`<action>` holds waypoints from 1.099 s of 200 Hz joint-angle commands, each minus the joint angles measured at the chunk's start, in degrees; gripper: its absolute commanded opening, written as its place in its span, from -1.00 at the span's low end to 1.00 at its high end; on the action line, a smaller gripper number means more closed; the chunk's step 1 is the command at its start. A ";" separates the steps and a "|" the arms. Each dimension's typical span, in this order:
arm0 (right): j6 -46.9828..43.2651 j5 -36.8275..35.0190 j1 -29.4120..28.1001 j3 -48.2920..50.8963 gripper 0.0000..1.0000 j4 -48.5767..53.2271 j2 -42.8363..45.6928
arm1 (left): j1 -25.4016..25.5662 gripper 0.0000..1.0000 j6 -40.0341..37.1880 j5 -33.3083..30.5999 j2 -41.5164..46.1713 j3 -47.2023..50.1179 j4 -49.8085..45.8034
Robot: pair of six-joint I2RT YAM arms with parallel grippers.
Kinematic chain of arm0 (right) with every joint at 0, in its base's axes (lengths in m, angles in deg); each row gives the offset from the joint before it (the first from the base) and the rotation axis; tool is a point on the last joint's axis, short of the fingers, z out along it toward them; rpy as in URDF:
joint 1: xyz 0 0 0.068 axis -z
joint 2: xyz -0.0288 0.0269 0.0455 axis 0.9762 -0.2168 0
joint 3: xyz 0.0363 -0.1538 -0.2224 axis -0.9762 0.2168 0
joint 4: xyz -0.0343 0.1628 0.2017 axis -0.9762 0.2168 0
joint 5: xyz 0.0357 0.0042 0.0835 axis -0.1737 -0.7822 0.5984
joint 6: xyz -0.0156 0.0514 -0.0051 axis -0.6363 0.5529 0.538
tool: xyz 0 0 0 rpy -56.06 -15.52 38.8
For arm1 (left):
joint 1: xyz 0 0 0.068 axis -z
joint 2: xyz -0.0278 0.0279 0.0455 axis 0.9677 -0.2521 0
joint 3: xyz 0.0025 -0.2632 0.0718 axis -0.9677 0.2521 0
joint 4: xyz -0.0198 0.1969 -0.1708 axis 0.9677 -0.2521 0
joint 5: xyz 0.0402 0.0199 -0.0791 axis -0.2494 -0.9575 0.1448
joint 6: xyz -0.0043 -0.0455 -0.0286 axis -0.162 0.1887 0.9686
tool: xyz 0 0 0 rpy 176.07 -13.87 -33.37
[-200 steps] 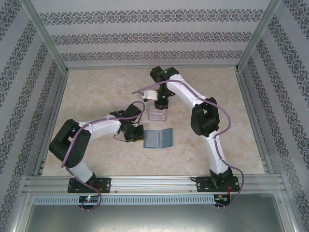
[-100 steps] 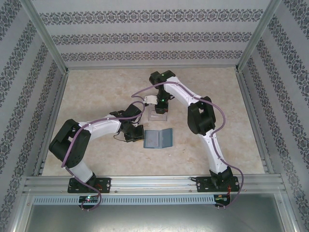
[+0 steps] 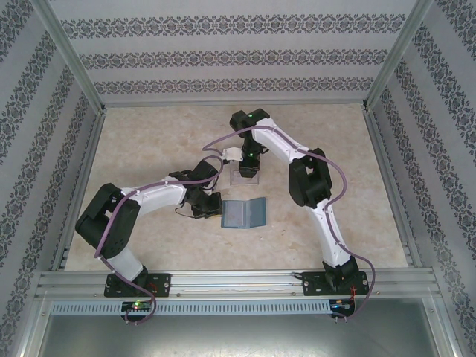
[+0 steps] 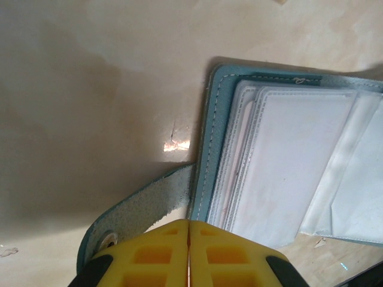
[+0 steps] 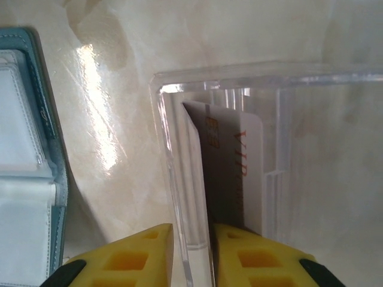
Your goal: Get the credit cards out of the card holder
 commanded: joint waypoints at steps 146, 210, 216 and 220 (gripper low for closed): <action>19.77 -8.82 -1.13 11.39 -0.46 -16.84 14.91 | -0.57 -0.84 0.24 0.15 -0.47 -1.80 2.58; 47.53 -5.66 -1.75 30.01 -0.52 -32.76 28.38 | -0.60 -0.85 -0.74 1.11 -1.08 -4.06 1.77; 49.95 -5.25 -1.77 31.90 -0.53 -34.03 29.62 | -0.52 -0.85 -0.89 1.15 -1.12 -4.32 1.62; 51.88 -4.99 -1.73 32.83 -0.53 -34.58 30.29 | -0.57 -0.85 -0.88 1.20 -1.17 -4.53 1.53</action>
